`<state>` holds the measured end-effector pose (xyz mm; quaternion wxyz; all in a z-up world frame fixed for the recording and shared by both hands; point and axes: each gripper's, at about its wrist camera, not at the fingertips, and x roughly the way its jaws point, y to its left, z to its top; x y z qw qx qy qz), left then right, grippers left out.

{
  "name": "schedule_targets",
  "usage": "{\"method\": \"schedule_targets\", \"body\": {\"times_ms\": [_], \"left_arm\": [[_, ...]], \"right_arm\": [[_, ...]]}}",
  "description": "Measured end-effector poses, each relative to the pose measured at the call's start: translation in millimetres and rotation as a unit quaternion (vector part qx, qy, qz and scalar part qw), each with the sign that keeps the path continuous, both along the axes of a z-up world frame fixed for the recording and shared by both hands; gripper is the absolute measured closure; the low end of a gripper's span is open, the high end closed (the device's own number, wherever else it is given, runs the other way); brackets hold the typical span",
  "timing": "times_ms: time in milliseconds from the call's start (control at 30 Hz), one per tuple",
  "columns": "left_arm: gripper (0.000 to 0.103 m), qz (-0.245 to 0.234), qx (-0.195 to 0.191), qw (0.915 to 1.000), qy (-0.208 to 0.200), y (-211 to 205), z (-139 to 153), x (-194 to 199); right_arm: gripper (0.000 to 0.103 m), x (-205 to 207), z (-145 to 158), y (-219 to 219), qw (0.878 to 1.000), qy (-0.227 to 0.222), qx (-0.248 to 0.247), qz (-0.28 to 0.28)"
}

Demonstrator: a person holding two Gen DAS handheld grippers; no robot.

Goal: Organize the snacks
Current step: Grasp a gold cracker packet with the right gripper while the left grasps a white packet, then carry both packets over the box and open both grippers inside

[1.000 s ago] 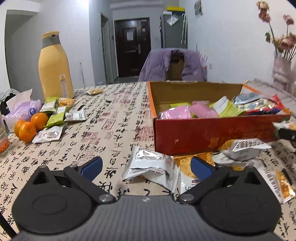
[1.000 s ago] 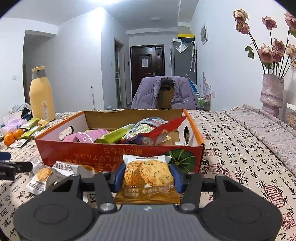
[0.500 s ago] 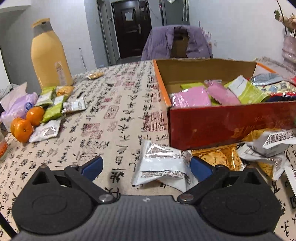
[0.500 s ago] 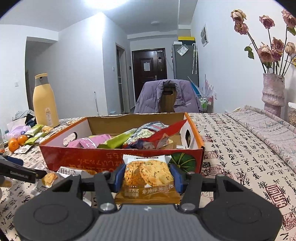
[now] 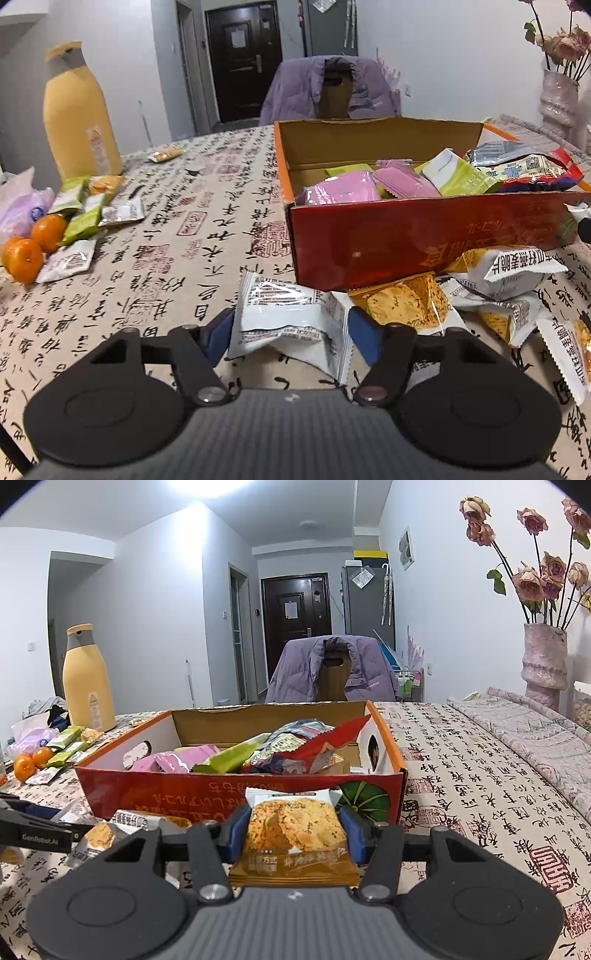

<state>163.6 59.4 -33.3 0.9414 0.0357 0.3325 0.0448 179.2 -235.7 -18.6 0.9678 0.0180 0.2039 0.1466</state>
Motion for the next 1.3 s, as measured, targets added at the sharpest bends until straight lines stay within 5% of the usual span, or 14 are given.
{"method": "schedule_targets", "body": {"times_ms": [233, 467, 833, 1300], "left_arm": [[0.054, 0.011, -0.012, 0.9997, -0.020, 4, 4, -12], [0.055, 0.029, 0.010, 0.9974, -0.066, -2, 15, -32], [0.055, 0.036, -0.008, 0.9914, -0.126, -2, 47, -60], [0.055, 0.000, -0.020, 0.9811, -0.193, -28, 94, -47]], "right_arm": [[0.051, 1, -1, 0, 1.000, 0.002, -0.003, 0.000], [0.052, -1, 0, 1, 1.000, -0.006, -0.004, 0.001], [0.052, -15, 8, 7, 0.999, -0.034, -0.023, 0.009], [0.052, -24, 58, 12, 0.996, -0.091, 0.003, 0.025]]}}
